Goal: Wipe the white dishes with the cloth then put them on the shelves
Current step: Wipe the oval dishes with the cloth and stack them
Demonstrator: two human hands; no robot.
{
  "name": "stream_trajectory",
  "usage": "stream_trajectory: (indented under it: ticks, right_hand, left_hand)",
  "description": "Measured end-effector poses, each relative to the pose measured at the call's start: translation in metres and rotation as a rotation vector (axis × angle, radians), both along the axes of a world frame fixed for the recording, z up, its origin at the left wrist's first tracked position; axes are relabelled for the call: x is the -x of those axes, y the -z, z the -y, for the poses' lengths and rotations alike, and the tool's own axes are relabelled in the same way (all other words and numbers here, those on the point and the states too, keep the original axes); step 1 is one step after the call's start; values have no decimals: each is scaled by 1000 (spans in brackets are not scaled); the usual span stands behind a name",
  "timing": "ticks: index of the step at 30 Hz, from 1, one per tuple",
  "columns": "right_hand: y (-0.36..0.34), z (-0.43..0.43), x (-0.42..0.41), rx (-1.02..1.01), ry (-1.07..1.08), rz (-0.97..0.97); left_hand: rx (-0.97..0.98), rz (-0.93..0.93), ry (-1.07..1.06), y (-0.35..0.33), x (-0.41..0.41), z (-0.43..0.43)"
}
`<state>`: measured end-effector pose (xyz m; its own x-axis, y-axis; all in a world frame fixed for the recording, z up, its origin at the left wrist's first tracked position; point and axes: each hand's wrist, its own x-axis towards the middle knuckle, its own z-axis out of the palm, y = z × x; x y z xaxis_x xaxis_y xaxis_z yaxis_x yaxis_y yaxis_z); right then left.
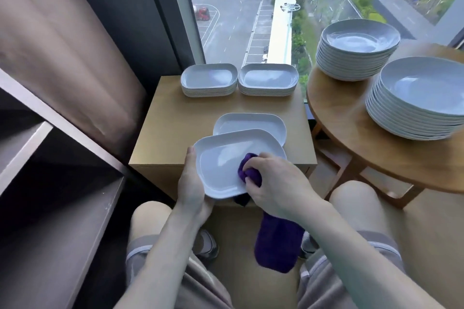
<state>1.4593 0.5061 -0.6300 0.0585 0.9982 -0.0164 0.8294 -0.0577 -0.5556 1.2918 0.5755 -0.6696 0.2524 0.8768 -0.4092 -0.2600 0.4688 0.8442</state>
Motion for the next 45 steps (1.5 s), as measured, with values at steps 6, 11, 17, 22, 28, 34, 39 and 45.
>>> stream_trajectory:
  ticks: [6,11,17,22,28,34,39,45]
  right_hand:
    - [9,-4,-47,-140,239,-56]
    - [9,-2,-67,-226,345,-170]
    - [12,-2,-78,-256,409,-259]
    - [20,-4,-81,-243,407,-308]
    - [28,-12,-83,-252,423,-338]
    - [31,-15,-83,-261,430,-368]
    - [34,-10,-84,-245,426,-372]
    - [44,-12,-78,-187,367,-394]
  left_hand:
    - [-28,-71,76,-8,-19,-56]
    - [2,-82,145,-10,-27,-106]
    - [57,-61,234,1,-33,-138]
    - [46,-187,279,8,-37,-147]
    - [-359,-664,162,20,-39,-154]
    - [-501,-880,105,39,-40,-157]
    - [-527,-1034,122,58,-38,-163]
    - [-533,-1107,199,71,-39,-168]
